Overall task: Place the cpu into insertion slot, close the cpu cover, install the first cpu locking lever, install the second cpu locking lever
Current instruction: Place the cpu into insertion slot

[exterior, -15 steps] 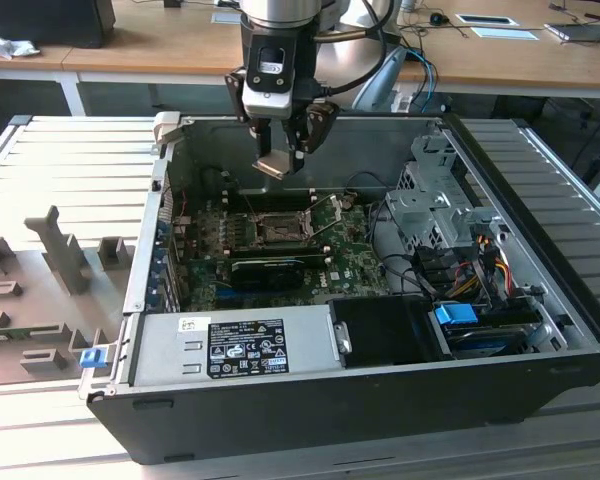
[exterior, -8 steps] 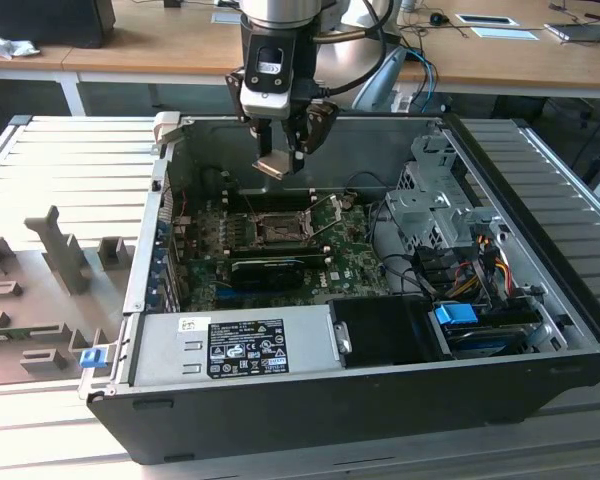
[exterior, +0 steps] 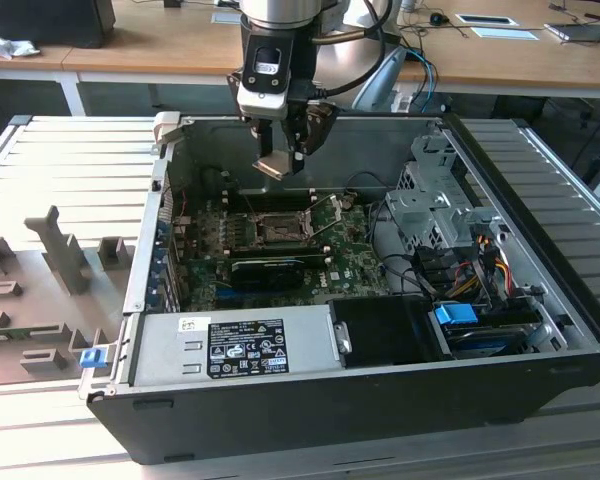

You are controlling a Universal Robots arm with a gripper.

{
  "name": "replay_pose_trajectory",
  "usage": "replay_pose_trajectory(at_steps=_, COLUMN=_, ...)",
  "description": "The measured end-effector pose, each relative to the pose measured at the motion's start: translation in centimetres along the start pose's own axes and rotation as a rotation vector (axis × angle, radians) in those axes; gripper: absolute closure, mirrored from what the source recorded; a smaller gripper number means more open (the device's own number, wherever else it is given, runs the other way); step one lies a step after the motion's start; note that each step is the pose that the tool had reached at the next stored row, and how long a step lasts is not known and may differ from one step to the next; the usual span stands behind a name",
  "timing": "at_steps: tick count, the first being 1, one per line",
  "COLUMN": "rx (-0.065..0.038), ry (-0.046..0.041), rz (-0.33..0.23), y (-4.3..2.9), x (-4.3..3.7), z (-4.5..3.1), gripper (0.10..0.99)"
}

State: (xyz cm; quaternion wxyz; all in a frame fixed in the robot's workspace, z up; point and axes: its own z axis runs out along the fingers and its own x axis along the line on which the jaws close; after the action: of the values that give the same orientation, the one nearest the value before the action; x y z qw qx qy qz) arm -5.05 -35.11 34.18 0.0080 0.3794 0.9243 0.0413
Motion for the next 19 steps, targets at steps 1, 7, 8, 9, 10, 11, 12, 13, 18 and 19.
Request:
replay_pose_trajectory(at_steps=1, rx=0.000, ry=-0.0002, rz=0.003, y=0.00, x=0.00, z=0.00, gripper=0.561)
replay_pose_trajectory(at_steps=7, rx=0.000, ry=-0.0019, rz=0.023, y=0.00, x=0.00, z=0.03, gripper=0.561)
replay_pose_trajectory(at_steps=8, rx=0.000, ry=-0.0021, rz=0.025, y=0.00, x=0.00, z=0.03, gripper=0.561)
replay_pose_trajectory(at_steps=9, rx=0.000, ry=-0.0024, rz=0.029, y=0.00, x=0.00, z=0.03, gripper=0.561)
replay_pose_trajectory(at_steps=10, rx=-0.001, ry=-0.0026, rz=0.032, y=0.00, x=0.00, z=0.04, gripper=0.561)
replay_pose_trajectory(at_steps=11, rx=-0.001, ry=-0.0028, rz=0.035, y=0.00, x=0.00, z=0.04, gripper=0.561)
replay_pose_trajectory(at_steps=12, rx=-0.001, ry=-0.0030, rz=0.037, y=0.00, x=0.00, z=0.05, gripper=0.561)
replay_pose_trajectory(at_steps=13, rx=-0.001, ry=-0.0033, rz=0.040, y=0.00, x=0.00, z=0.05, gripper=0.561)
replay_pose_trajectory(at_steps=18, rx=-0.001, ry=-0.0047, rz=0.057, y=-0.01, x=0.00, z=0.08, gripper=0.561)
replay_pose_trajectory(at_steps=19, rx=-0.001, ry=-0.0053, rz=0.064, y=-0.01, x=0.00, z=0.09, gripper=0.561)
